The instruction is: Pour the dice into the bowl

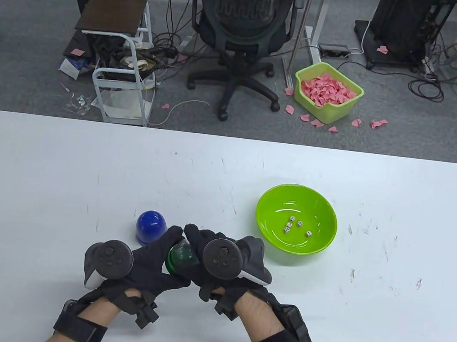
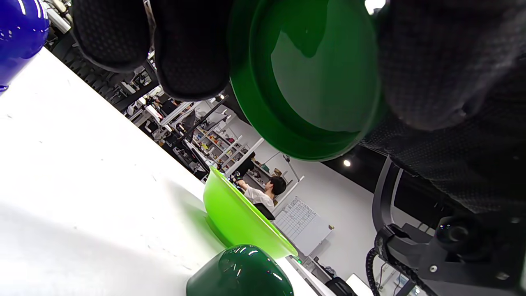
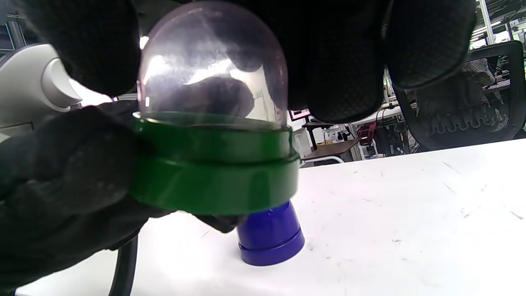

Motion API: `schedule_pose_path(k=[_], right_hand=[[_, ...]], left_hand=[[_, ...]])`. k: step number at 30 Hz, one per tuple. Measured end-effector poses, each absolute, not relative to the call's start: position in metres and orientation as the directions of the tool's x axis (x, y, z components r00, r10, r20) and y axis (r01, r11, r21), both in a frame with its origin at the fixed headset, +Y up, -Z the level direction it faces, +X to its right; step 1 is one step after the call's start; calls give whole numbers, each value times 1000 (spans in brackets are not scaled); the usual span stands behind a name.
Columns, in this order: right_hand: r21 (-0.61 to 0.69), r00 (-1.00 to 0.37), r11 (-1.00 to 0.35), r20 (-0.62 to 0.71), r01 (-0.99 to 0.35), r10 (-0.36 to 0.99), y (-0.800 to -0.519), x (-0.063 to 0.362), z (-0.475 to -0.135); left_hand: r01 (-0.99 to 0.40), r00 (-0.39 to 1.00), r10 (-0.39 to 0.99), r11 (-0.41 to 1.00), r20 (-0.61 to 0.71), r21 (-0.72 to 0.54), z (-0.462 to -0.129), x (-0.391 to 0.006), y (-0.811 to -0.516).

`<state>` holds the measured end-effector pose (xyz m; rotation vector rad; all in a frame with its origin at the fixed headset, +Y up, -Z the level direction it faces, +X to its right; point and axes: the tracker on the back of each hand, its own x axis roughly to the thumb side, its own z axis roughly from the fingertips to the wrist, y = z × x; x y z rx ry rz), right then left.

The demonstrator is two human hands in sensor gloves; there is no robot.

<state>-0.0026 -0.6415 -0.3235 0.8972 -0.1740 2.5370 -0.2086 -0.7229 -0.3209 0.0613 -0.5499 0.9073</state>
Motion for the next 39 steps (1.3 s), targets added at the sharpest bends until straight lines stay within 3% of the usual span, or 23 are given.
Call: schedule_pose_path(k=[9,16,23,30,39], right_hand=[[5,-698,-887,615,-461,366,-650,27,-324],[-2,-791,-937,537,-350,294,-686,57,-327],[80,-852,-974,473,-212,224,-717,75,-331],[179,-871,-975,450,-129,198,-732,75,-333],[198,-875,-979,465,-47,136,-745,64,-331]], left_hand=[[-780,475,747,602,465,-170,-323,-214,-722],[-785,473,752,596,459,-170,-323,-216,-722],[-777,484,745,607,459,-166,-323,-216,-724],[-771,495,745,614,447,-170,-324,-216,-727],[-766,503,743,620,441,-172,-323,-217,-727]])
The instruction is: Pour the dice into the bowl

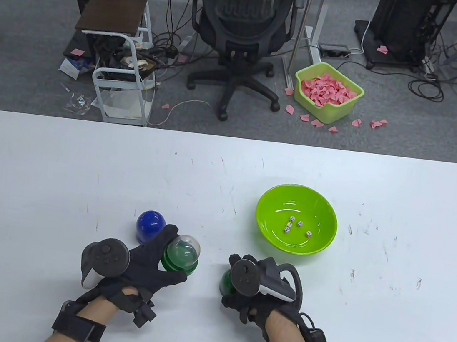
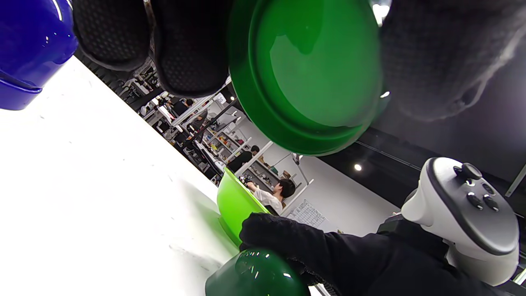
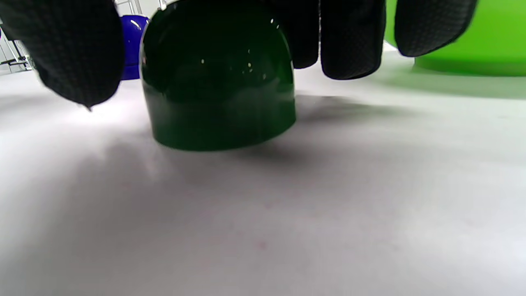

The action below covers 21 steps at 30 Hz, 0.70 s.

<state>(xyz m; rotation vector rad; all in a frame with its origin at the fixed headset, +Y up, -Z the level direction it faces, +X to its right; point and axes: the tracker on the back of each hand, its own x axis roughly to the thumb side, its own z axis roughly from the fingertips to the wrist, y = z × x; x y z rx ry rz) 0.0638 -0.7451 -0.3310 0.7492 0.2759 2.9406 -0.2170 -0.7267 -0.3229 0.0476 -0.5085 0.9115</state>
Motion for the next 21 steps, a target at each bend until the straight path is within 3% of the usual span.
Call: schedule_pose_path(k=[16,21], right_hand=[[157,-887,-984,439,-81,143,-749,60,-331],[112,-879,-982,438,-154,188,-737,66,-330]], left_hand=[[-758,517,735,632,438,-164,-323,-221,-726],[-752,523,730,638,440,-166,-323,-220,-727]])
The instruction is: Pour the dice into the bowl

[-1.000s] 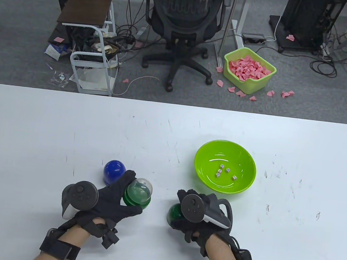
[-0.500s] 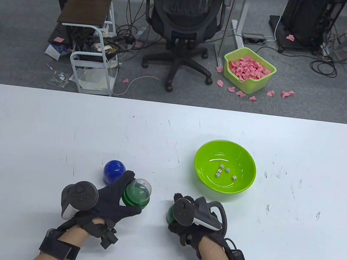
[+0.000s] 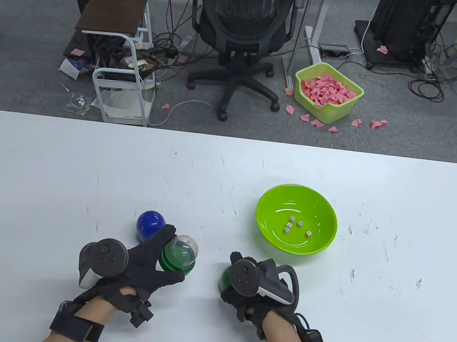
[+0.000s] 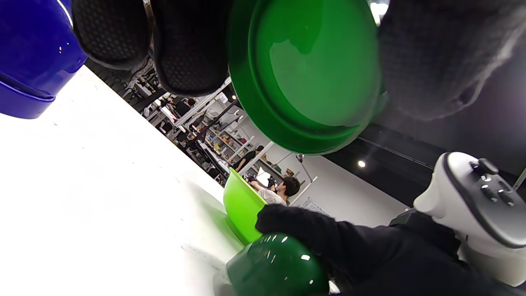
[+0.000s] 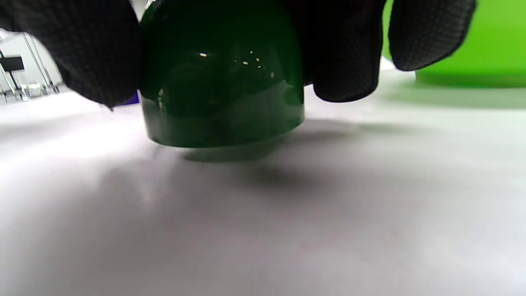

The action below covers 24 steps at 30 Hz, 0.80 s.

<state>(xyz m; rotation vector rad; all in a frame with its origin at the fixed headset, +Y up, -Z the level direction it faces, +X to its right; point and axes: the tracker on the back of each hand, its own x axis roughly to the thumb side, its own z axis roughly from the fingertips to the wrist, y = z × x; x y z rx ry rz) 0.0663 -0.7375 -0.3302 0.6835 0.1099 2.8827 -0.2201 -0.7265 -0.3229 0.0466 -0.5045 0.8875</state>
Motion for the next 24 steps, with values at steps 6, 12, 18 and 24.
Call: schedule_pose_path(k=[6,12,18,24], right_hand=[[11,-842,-945,452,-326,296,-712,77,-323],[-88,-798,-879,470,-468,378,-692,88,-317],[-132,-732,-792,497,-596,467,-684,93,-312],[-111,-664,-742,546,-662,511,-683,81,-307]], left_hand=[[-739,531,720,652,447,-171,-322,-217,-728],[-710,556,694,683,457,-174,-320,-212,-728],[-669,587,661,721,468,-179,-319,-207,-730],[-638,602,631,749,489,-180,-316,-201,-730]])
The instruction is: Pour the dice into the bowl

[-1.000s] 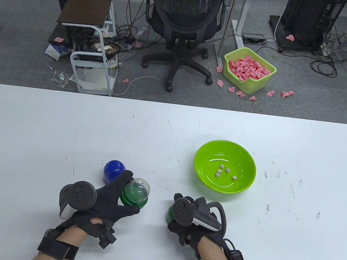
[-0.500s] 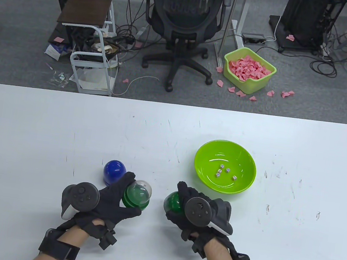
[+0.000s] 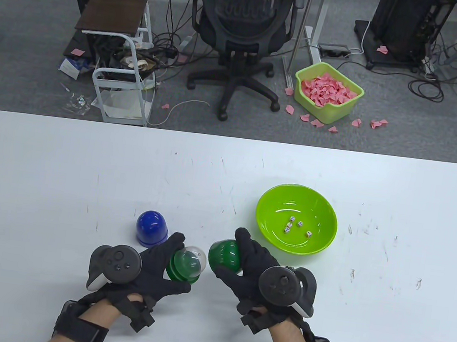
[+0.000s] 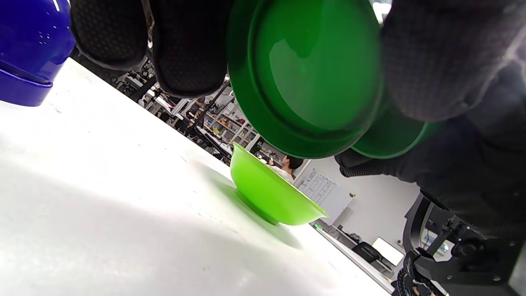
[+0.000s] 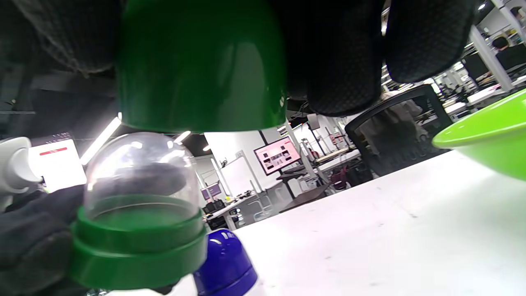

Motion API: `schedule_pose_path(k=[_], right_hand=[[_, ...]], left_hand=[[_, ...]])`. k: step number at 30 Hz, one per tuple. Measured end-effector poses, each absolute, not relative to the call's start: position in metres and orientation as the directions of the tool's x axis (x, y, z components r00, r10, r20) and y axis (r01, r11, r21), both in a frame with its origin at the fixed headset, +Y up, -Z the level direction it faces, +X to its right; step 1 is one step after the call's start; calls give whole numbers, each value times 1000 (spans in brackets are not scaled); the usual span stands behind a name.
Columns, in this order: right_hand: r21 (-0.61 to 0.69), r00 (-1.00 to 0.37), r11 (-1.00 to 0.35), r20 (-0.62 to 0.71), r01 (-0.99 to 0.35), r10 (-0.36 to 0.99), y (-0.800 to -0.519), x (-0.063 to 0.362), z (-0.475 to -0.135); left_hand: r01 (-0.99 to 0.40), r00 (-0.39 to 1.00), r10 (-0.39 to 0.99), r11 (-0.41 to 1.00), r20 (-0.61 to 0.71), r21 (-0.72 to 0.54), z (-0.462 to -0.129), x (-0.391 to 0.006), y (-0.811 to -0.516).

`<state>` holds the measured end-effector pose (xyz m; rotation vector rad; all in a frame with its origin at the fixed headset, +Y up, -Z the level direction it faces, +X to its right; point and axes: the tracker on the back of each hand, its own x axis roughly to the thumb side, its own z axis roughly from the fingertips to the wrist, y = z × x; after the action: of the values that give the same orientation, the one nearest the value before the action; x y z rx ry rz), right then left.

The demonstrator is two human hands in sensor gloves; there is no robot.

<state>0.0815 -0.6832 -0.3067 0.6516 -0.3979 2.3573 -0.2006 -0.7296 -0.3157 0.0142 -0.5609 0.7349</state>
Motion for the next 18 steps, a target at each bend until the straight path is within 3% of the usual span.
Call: schedule_pose_path(k=[18], right_hand=[[22,-627,-779,579,-627,521,-701,45,-301]], left_hand=[[-580,605,564,796,562,-173,-307,-185,-727]])
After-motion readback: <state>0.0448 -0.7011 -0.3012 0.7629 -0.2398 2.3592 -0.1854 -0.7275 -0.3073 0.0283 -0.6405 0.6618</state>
